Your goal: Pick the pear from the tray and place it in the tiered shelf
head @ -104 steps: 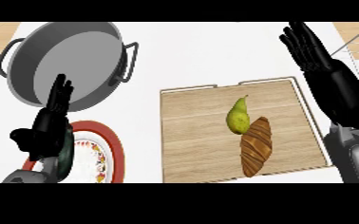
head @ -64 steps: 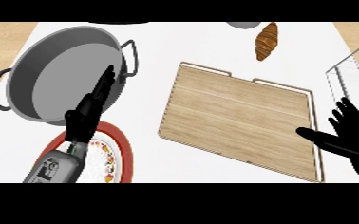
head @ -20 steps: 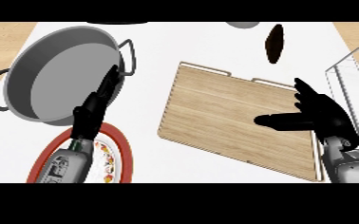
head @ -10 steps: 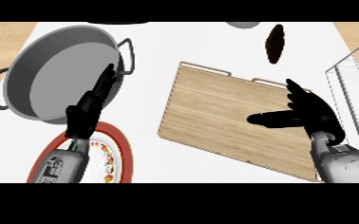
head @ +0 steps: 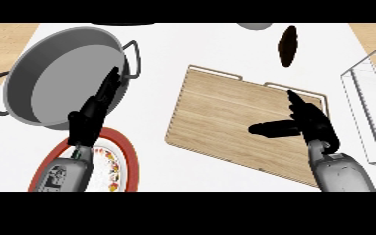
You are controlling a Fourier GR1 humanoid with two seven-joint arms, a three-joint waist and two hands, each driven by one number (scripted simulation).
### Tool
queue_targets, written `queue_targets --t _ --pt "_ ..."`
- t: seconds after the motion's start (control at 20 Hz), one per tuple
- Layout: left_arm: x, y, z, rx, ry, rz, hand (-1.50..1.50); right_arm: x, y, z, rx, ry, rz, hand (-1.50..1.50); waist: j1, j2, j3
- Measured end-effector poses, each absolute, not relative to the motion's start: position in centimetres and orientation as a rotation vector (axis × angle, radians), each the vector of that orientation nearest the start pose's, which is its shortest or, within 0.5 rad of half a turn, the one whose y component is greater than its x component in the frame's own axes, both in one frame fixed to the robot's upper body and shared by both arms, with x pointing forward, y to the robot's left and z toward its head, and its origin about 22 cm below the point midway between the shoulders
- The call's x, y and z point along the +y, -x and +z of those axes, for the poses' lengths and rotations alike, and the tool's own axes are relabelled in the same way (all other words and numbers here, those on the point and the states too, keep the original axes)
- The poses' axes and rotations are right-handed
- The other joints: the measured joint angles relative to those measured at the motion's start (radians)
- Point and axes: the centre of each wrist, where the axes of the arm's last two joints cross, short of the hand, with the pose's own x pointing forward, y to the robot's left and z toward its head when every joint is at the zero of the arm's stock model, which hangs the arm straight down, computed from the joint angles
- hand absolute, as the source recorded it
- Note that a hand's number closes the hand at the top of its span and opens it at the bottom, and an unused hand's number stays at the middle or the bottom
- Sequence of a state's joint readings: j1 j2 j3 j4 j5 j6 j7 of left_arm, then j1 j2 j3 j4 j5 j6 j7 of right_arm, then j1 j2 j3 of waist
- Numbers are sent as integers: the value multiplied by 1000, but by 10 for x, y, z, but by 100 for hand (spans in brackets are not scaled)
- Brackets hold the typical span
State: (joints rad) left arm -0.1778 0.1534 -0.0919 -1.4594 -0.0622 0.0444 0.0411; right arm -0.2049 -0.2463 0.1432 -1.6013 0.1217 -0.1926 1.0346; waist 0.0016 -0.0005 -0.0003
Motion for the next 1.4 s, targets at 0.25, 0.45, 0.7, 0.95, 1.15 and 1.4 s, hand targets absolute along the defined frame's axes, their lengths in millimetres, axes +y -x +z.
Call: queue_targets --t 0.25,0.45,0.7,0.95,1.15,1.4 --pt "223 -286 12 -1576 -108 -259 0 -226 -288 55 -777 340 107 -150 -1 0 -1" --pt "218 -282 15 -1569 -108 -258 0 -218 -286 51 -783 332 114 -150 -1 -3 -4" --pt "222 -281 15 -1574 -110 -256 0 -213 -285 43 -789 324 123 -150 0 -8 -8" --pt "220 -283 19 -1575 -103 -261 0 -213 -286 43 -790 330 170 150 -3 -10 -12" --pt "220 -284 16 -1577 -103 -265 0 -212 -289 42 -797 371 223 150 -6 -11 -13" --pt "221 -279 19 -1568 -103 -269 0 -204 -283 38 -828 414 236 150 -6 -10 -13"
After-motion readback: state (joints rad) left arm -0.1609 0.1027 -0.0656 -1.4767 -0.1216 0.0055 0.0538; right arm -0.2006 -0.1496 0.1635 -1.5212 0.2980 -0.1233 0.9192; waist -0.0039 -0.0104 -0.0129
